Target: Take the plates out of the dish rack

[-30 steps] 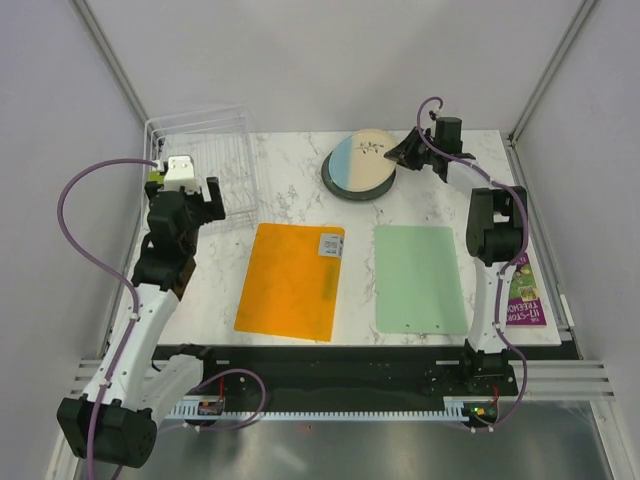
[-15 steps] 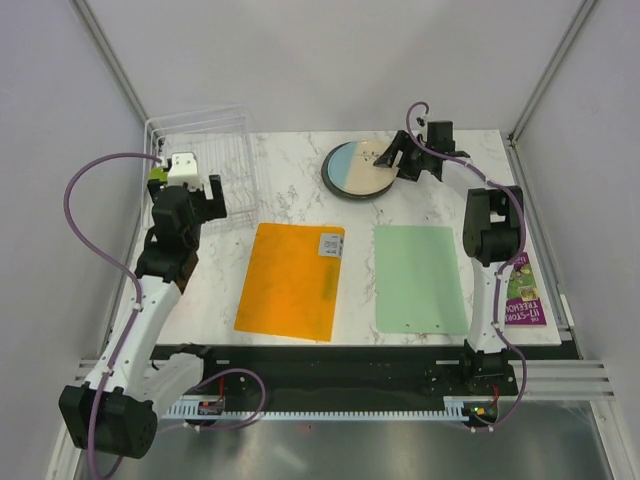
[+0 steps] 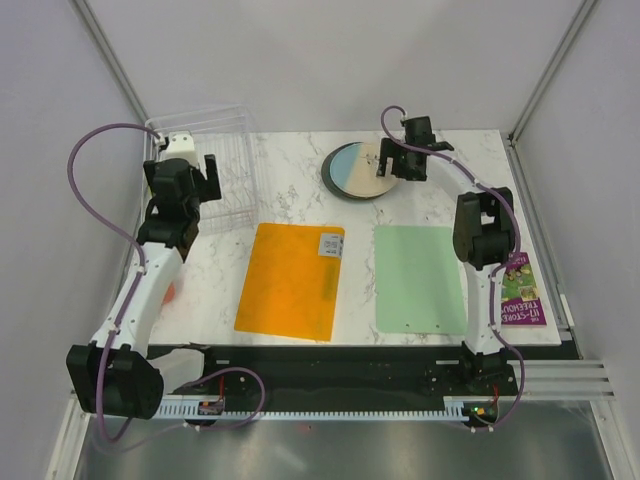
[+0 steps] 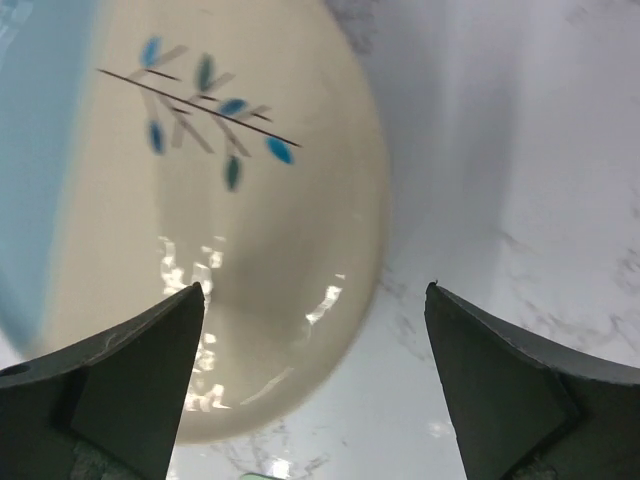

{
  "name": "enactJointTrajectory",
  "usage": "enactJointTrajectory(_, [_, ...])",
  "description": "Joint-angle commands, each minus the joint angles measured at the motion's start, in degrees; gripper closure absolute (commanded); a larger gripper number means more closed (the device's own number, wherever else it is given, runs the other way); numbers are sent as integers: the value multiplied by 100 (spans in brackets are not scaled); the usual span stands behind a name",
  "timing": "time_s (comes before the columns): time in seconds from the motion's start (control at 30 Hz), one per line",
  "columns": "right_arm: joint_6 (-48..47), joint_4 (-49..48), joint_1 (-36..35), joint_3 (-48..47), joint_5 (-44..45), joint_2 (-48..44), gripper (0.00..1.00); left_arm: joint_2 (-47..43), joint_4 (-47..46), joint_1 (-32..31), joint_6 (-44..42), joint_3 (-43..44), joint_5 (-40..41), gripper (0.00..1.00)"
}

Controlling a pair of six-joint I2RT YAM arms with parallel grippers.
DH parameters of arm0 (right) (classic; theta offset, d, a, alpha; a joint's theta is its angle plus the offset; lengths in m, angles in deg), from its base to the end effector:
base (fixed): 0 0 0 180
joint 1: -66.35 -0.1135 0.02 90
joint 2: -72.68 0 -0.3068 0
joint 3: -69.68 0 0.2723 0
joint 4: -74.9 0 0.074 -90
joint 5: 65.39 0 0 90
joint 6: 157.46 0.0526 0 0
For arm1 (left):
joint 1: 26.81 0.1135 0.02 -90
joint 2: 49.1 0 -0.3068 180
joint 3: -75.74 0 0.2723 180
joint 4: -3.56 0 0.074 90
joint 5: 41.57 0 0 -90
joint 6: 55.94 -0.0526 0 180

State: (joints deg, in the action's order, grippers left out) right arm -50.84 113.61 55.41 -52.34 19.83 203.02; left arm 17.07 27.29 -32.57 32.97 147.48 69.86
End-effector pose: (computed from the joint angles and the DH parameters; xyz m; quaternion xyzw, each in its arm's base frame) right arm 0.5629 0.1133 0.2154 0.0308 0.9293 0.1249 0.3462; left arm 0.2844 -0.0094 0.3823 -0.0613 0.8008 0.1270 0.5821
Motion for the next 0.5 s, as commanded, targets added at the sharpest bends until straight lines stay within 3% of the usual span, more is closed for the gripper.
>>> enactJointTrajectory(0.0, [-317,654,145,128,1215,-246,2,106,-11,128,-261,419,142,0])
enactJointTrajectory(0.27, [-283,462,154,583,1041,-535,2,352,-2,566,-235,568,11,0])
enactJointTrajectory(0.47, [-19,-206,145,1726,601,-1869,2,1195,-124,1357,-112,902,615,0])
